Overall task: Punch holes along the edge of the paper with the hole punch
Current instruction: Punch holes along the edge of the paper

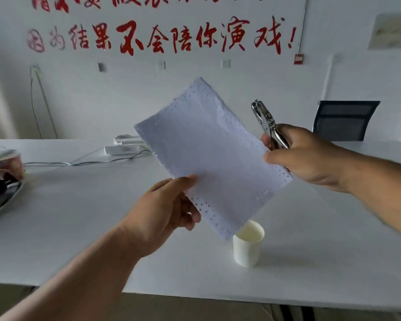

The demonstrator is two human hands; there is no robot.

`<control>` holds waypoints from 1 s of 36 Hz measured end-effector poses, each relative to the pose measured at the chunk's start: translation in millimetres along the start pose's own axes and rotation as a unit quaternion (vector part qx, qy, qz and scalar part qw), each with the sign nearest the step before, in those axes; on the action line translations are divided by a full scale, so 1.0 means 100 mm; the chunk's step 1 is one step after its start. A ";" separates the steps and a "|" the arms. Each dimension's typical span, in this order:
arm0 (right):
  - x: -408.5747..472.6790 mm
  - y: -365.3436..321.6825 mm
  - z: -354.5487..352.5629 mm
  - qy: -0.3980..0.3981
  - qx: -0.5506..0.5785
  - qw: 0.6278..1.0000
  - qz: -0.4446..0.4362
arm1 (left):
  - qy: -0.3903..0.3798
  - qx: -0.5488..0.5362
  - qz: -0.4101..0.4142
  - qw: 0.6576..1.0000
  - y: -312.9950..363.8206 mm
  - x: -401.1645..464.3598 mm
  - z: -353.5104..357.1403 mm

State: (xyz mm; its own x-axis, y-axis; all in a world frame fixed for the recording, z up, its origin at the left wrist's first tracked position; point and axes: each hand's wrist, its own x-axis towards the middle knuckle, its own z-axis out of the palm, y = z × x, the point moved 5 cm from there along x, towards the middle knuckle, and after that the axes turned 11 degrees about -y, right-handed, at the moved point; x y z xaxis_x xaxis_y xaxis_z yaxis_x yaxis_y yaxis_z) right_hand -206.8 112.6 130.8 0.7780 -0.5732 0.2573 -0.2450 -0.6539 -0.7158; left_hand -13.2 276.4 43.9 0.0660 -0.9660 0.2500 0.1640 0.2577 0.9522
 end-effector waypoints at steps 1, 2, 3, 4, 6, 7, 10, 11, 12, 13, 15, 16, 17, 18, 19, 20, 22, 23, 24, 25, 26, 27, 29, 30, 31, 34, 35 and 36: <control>-0.07 -0.04 -0.01 -0.005 -0.002 1.000 -0.002 | -0.007 -0.001 -0.002 1.000 0.03 -0.06 0.06; -0.13 -0.08 -0.02 -0.006 -0.003 1.000 -0.004 | -0.015 0.005 -0.008 1.000 0.05 -0.12 0.11; -0.19 -0.11 -0.03 -0.006 -0.002 1.000 -0.007 | -0.023 0.017 -0.016 0.999 0.06 -0.18 0.17; -0.25 -0.15 -0.05 -0.008 -0.002 1.000 -0.010 | -0.031 0.028 -0.024 0.999 0.07 -0.23 0.23; -0.31 -0.21 -0.06 -0.023 -0.004 1.000 -0.010 | -0.035 0.036 -0.036 0.998 0.04 -0.28 0.29; -0.35 -0.23 -0.08 -0.031 -0.005 0.999 -0.010 | -0.037 0.037 -0.039 0.998 0.02 -0.29 0.33; -0.42 -0.18 -0.13 -0.029 -0.011 0.999 -0.021 | -0.045 0.035 -0.055 0.997 -0.11 -0.29 0.41; -0.43 -0.15 -0.15 -0.026 -0.014 0.999 -0.022 | -0.044 0.029 -0.059 0.997 -0.15 -0.27 0.42; -0.44 -0.06 -0.15 -0.025 -0.016 0.999 -0.016 | -0.042 0.019 -0.064 0.997 -0.23 -0.24 0.43; -0.44 -0.06 -0.13 -0.028 -0.017 0.999 -0.015 | -0.036 0.007 -0.061 0.997 -0.24 -0.24 0.43; -0.46 0.02 -0.08 -0.041 -0.017 0.999 0.000 | -0.015 -0.023 -0.053 0.998 -0.30 -0.21 0.41; -0.46 0.06 -0.06 -0.049 -0.016 0.999 0.007 | -0.007 -0.031 -0.050 0.998 -0.33 -0.19 0.40; -0.45 0.11 -0.05 -0.055 -0.014 0.998 0.015 | 0.000 -0.030 -0.049 0.998 -0.36 -0.16 0.38; -0.44 0.16 -0.03 -0.057 -0.013 0.998 0.023 | 0.005 -0.021 -0.048 0.999 -0.39 -0.13 0.37; -0.42 0.21 -0.03 -0.049 -0.015 0.998 0.031 | 0.010 -0.009 -0.043 0.999 -0.41 -0.10 0.36; -0.40 0.25 -0.04 -0.030 -0.019 0.999 0.038 | 0.020 0.005 -0.035 0.999 -0.43 -0.08 0.35; -0.38 0.29 -0.08 0.040 -0.028 0.998 0.044 | 0.049 0.017 0.000 0.999 -0.45 -0.03 0.33; -0.37 0.32 -0.11 0.083 -0.028 0.995 0.047 | 0.067 0.015 0.024 0.997 -0.46 -0.01 0.31; -0.41 0.34 -0.11 0.128 -0.014 0.990 0.052 | 0.086 0.013 0.045 0.995 -0.46 -0.01 0.30; -0.45 0.36 -0.10 0.168 0.013 0.984 0.054 | 0.104 0.011 0.065 0.992 -0.47 0.00 0.27; -0.53 0.39 -0.06 0.198 0.052 0.977 0.057 | 0.119 0.011 0.079 0.990 -0.47 0.00 0.26; -0.61 0.42 0.01 0.209 0.098 0.971 0.056 | 0.130 0.010 0.090 0.987 -0.46 0.00 0.24; -0.80 0.48 0.26 0.179 0.175 0.966 0.060 | 0.151 0.006 0.105 0.983 -0.47 -0.01 0.22; -0.91 0.51 0.40 0.152 0.199 0.966 0.069 | 0.161 0.006 0.108 0.981 -0.47 -0.02 0.23; -0.99 0.54 0.56 0.123 0.210 0.967 0.080 | 0.174 0.003 0.111 0.978 -0.48 -0.03 0.22; -1.15 0.61 0.92 0.057 0.208 0.970 0.113 | 0.208 -0.009 0.117 0.971 -0.49 -0.04 0.19; -1.17 0.63 1.01 0.043 0.208 0.970 0.121 | 0.215 -0.014 0.120 0.969 -0.49 -0.03 0.19; -1.18 0.64 1.07 0.034 0.208 0.969 0.129 | 0.221 -0.020 0.123 0.967 -0.48 -0.03 0.19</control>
State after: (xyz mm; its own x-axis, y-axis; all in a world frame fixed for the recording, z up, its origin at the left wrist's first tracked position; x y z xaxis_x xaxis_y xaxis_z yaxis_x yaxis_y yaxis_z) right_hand -252.0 191.2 -15.1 0.6779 -0.7321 0.0670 -0.1608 -0.2367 -0.9582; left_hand -39.9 266.3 0.7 0.5210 -0.7736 0.3608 0.1267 0.4881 0.8636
